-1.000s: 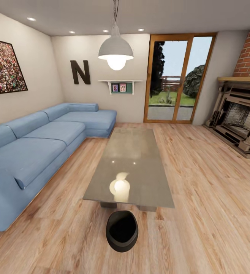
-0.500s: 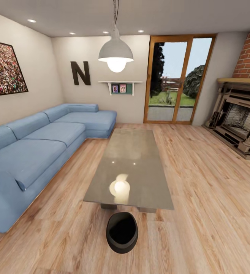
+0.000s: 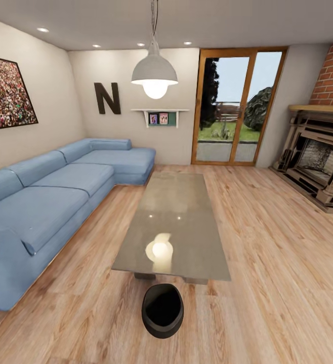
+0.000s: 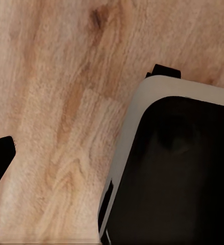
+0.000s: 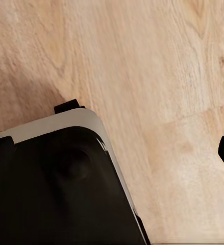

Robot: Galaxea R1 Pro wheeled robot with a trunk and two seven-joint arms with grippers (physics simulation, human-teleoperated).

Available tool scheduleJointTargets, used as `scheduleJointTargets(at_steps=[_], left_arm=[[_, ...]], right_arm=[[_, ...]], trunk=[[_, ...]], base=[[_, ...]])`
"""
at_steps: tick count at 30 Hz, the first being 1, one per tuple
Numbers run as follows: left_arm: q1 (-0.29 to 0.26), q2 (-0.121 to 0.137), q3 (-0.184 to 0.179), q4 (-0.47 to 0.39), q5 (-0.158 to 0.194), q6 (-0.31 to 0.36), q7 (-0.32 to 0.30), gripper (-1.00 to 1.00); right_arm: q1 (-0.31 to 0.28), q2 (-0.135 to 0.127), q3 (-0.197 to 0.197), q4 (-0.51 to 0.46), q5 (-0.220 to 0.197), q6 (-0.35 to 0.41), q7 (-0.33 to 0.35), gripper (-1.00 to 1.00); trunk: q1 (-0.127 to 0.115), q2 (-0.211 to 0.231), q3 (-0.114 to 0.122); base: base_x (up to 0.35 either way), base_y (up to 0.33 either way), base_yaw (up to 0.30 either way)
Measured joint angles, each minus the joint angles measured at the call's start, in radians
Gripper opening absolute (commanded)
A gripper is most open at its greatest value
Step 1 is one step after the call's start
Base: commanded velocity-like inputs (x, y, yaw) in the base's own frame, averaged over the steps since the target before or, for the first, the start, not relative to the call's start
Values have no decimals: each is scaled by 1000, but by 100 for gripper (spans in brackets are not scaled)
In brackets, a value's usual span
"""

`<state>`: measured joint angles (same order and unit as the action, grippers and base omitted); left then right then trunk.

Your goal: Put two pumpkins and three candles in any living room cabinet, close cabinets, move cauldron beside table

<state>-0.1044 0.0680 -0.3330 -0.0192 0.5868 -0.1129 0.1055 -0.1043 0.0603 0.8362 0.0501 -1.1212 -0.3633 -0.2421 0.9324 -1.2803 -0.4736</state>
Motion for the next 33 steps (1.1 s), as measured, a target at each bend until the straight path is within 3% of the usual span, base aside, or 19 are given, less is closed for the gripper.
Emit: scheduleJointTargets(at_steps=[26, 33], left_arm=[[61, 0, -14, 0, 3, -1, 0, 100], [72, -1, -16, 0, 3, -1, 0, 100]], right_arm=[[61, -2, 0, -1, 3, 17, 10, 100], [62, 0, 1, -2, 6, 55, 11, 100]], trunk=[[-100, 182, 82], [-127, 231, 104]], base=[[0, 0, 0], [0, 0, 0]])
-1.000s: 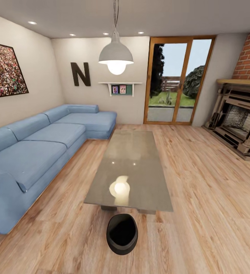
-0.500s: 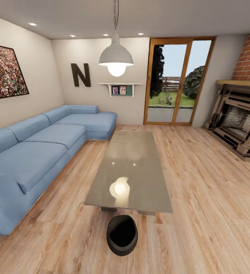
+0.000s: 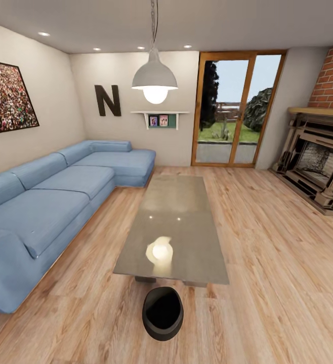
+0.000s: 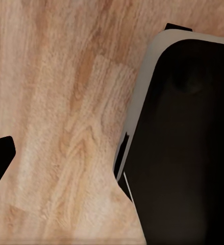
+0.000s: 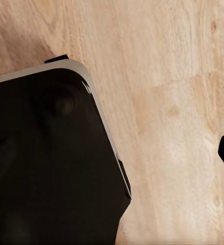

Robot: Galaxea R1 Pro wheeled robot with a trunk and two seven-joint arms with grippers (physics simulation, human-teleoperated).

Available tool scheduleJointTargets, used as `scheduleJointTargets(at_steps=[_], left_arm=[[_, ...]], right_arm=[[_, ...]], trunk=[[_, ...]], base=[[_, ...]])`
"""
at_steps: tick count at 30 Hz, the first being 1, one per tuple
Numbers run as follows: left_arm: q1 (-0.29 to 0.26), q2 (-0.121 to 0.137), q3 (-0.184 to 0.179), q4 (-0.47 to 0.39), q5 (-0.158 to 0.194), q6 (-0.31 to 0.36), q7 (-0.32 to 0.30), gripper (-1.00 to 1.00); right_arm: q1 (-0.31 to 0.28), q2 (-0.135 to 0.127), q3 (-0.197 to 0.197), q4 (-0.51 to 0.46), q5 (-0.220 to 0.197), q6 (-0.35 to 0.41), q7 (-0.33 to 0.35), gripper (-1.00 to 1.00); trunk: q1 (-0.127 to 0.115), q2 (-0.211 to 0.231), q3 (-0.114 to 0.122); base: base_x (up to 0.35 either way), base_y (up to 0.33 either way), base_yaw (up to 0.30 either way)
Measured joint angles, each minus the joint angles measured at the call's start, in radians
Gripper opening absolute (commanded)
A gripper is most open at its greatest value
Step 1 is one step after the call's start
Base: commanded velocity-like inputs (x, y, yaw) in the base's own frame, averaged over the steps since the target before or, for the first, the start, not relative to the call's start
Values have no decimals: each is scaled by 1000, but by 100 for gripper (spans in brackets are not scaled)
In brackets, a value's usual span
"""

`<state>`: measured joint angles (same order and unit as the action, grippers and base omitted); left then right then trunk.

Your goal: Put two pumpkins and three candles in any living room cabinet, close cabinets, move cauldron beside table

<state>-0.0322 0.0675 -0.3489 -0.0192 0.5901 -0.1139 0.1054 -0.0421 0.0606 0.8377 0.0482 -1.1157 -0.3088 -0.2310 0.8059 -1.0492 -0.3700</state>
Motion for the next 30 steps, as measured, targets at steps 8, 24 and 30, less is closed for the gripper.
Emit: scheduleJointTargets(at_steps=[8, 24, 30], left_arm=[[7, -1, -5, 0, 0, 0, 0, 100], [8, -8, -1, -14, -4, -1, 4, 100], [8, -13, 1, -14, 0, -1, 4, 100]], right_arm=[[0, 0, 0, 0, 1, 5, 0, 100], [0, 0, -5, -6, 4, -6, -2, 100], [-2, 5, -5, -47, 5, -13, 2, 100]], trunk=[[-15, 28, 13], [-15, 28, 12], [-15, 28, 7]], base=[[0, 0, 0], [0, 0, -11], [0, 0, -67]])
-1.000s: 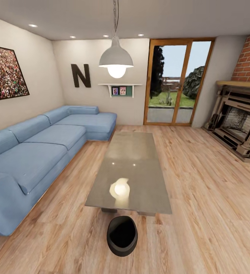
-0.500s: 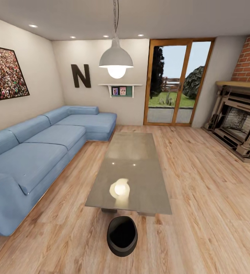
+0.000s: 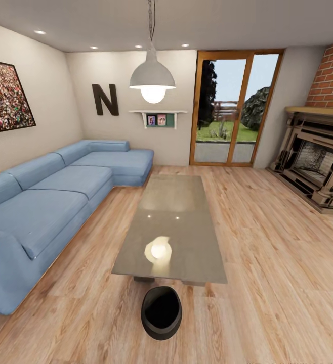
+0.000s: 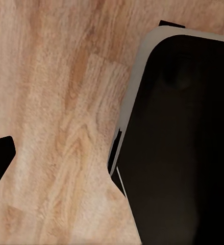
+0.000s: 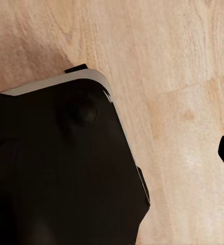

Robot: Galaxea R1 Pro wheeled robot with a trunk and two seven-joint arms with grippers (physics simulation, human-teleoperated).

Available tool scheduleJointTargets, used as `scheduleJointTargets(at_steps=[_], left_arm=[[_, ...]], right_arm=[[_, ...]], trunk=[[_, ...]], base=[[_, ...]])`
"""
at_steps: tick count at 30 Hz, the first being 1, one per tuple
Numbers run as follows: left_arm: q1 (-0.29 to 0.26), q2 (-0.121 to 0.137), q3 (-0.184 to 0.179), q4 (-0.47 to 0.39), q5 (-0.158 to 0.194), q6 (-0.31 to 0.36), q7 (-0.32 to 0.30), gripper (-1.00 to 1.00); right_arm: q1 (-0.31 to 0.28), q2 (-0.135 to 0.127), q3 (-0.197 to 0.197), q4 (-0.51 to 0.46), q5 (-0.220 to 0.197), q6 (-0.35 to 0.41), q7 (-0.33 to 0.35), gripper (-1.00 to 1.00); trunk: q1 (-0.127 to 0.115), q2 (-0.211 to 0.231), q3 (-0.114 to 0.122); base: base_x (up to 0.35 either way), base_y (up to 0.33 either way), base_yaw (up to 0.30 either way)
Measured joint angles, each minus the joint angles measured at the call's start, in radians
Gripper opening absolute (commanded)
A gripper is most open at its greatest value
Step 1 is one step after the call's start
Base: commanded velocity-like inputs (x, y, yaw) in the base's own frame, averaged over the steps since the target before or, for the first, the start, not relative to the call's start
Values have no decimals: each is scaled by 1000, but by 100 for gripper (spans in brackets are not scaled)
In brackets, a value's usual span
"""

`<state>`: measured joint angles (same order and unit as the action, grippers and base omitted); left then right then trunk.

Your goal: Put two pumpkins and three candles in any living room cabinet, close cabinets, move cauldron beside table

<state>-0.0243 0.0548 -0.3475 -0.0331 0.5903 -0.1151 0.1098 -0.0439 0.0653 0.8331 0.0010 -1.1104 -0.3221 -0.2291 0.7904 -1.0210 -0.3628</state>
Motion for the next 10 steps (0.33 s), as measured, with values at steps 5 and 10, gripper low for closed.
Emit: scheduleJointTargets(at_steps=[5, 10], left_arm=[[0, 7, -4, -1, 0, 0, 0, 100], [0, 5, -4, -1, 1, 0, 0, 100]], right_arm=[[0, -1, -1, -14, 0, 0, 1, 100], [0, -3, -1, -16, 1, -1, 1, 100]], trunk=[[0, 0, 0], [0, 0, -1]], base=[[0, 0, -6], [0, 0, 0]])
